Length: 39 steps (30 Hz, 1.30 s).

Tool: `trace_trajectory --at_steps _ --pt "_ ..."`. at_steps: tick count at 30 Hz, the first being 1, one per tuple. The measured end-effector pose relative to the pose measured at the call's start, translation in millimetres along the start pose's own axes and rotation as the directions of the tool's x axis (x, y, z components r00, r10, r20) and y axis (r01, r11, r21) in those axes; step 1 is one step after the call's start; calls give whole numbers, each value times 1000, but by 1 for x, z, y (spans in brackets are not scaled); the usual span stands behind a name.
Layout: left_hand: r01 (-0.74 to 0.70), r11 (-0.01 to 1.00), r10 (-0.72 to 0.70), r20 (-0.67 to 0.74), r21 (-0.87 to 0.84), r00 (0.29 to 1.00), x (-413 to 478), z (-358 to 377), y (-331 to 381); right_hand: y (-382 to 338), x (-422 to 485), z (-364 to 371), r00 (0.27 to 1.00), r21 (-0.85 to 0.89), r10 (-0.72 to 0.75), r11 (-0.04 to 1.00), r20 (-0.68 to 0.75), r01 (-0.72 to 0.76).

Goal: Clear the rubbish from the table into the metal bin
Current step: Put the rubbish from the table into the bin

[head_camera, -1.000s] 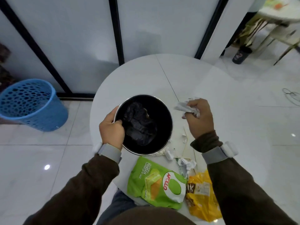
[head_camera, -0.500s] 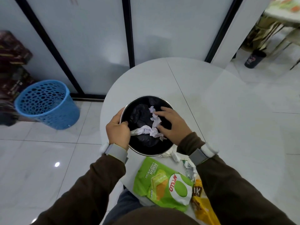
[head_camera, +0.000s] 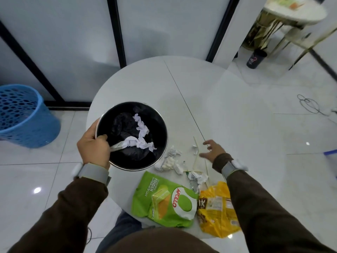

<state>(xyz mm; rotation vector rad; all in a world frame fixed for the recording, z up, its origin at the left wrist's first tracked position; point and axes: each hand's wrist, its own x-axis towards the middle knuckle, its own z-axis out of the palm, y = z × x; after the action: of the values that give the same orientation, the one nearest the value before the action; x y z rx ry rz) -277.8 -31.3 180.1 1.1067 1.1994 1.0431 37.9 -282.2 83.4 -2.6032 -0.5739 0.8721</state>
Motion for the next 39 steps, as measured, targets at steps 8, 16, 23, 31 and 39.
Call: trace_trajectory --at_steps 8,16,23,31,39 --pt "29 999 -30 27 25 999 -4 6 6 19 -18 77 948 -462 214 883 238 -83" --pt "49 997 -51 38 52 998 -9 7 8 34 -22 98 991 -313 112 946 72 -84" --pt "59 996 -61 23 66 998 -10 3 6 38 -10 88 995 -120 84 989 -48 -89" --pt "23 994 -26 29 106 999 -9 -1 2 20 -2 80 992 92 -25 995 -123 37" --pt "32 995 -33 17 92 999 -7 -4 0 -13 -1 79 996 -132 -59 989 67 67"
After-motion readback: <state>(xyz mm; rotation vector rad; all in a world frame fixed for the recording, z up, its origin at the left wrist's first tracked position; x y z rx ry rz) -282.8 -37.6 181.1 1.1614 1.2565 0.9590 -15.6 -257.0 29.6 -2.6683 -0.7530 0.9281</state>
